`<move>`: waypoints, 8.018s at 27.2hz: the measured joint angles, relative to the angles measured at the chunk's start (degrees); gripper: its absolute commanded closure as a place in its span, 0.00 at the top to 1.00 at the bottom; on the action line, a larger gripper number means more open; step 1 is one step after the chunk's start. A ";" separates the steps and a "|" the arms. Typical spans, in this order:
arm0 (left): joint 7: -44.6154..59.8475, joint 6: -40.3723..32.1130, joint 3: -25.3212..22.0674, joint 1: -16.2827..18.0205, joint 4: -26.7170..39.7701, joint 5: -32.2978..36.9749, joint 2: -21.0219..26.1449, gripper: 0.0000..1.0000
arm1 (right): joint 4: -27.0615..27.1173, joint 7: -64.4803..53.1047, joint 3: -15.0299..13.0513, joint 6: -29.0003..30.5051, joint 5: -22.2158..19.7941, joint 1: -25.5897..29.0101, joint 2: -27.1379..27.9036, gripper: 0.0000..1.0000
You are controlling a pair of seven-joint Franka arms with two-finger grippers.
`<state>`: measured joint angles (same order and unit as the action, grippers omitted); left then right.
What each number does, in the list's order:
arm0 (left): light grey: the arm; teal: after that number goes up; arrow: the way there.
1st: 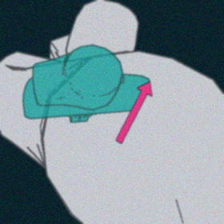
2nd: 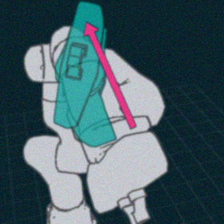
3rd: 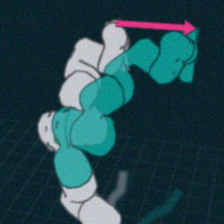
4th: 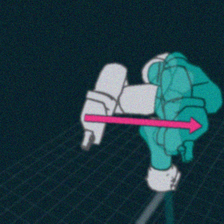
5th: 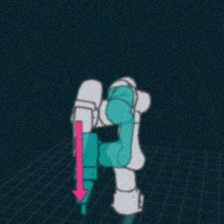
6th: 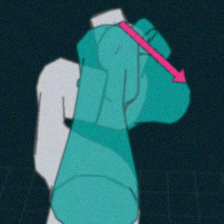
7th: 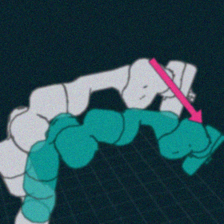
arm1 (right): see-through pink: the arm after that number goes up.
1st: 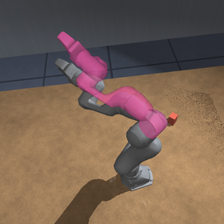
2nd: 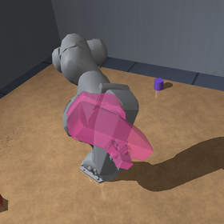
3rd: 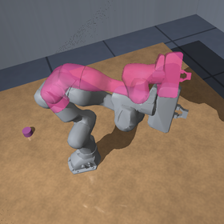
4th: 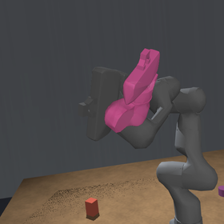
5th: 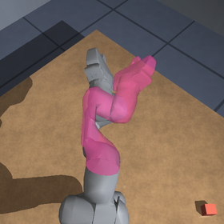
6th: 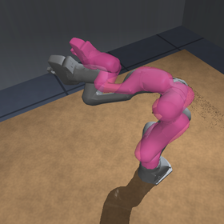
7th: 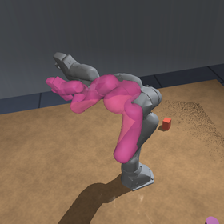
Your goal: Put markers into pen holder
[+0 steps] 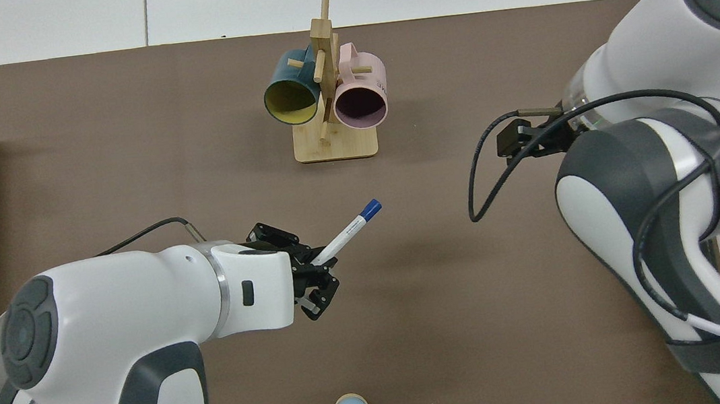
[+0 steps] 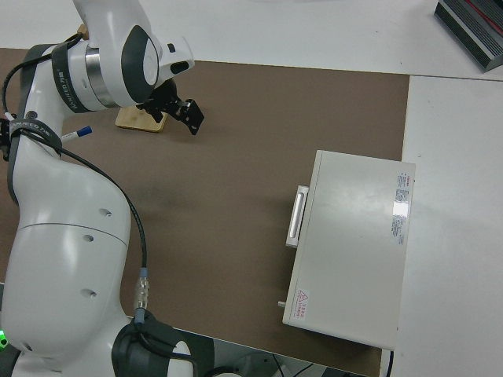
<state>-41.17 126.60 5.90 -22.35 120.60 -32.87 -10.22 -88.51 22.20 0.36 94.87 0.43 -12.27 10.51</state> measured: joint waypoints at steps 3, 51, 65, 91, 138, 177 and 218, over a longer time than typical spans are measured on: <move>-0.02 -0.44 -0.01 0.72 0.00 0.04 0.00 0.00 | 0.05 -5.38 -0.12 -0.61 -1.43 1.71 -0.93 1.00; -30.86 -20.84 -0.90 23.39 -12.81 71.79 5.26 0.00 | -2.47 -16.97 0.35 -2.70 -0.89 5.99 -11.22 1.00; -48.11 -11.50 -0.93 32.49 -16.54 80.80 7.80 0.00 | -2.49 -16.98 0.35 -2.70 -0.76 6.64 -11.27 1.00; -77.16 0.90 -1.01 47.49 -25.43 75.68 14.56 0.00 | -2.49 -16.98 0.35 -2.70 -0.76 6.68 -11.27 1.00; -63.09 -2.36 3.34 47.34 -27.70 62.79 17.58 1.00 | -2.49 -16.98 0.35 -2.70 -0.75 6.68 -11.27 1.00; 49.48 -26.60 27.91 46.43 -27.26 37.03 16.20 1.00 | -2.49 -16.98 0.35 -2.70 -0.75 6.68 -11.27 1.00; 48.87 -27.45 -0.69 22.29 -27.81 34.22 11.25 1.00 | -2.49 -16.98 0.35 -2.70 -0.75 6.68 -11.27 1.00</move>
<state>7.70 99.16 5.21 -0.06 92.80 1.35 1.03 -91.01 5.22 0.71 92.18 -0.32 -5.60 -0.76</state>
